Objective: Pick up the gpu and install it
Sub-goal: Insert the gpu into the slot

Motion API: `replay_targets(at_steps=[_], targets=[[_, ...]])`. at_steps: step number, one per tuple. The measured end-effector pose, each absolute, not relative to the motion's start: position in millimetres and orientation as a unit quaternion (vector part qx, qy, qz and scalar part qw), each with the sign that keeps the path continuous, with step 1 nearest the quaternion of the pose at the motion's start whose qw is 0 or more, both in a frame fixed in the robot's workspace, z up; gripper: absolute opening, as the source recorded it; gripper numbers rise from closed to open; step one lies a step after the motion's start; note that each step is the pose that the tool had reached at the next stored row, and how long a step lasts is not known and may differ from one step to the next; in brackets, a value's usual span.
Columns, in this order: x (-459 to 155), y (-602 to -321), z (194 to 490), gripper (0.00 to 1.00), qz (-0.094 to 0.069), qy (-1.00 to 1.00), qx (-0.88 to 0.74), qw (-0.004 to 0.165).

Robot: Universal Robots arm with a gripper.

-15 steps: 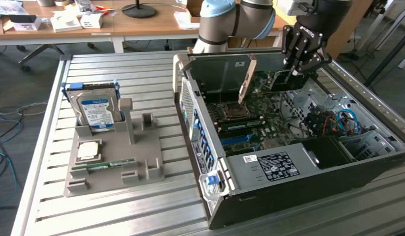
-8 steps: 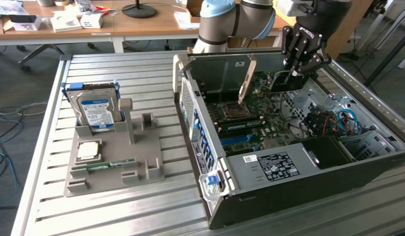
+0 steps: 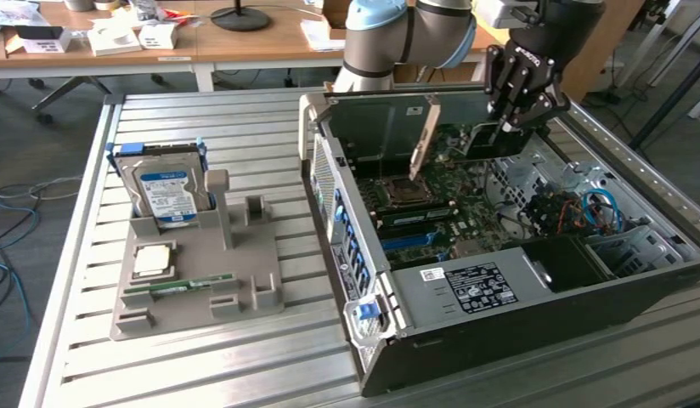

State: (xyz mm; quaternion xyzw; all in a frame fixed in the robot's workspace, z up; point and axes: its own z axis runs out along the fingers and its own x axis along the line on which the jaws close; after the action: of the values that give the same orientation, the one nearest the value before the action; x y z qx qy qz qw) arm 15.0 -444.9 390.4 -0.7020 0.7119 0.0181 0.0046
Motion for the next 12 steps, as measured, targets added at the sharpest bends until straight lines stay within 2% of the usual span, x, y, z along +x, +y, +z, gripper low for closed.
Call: replay_targets(at_steps=[12], targets=[[8.2,-444.9,387.8,0.26,0.018,0.712,-0.702,0.005]])
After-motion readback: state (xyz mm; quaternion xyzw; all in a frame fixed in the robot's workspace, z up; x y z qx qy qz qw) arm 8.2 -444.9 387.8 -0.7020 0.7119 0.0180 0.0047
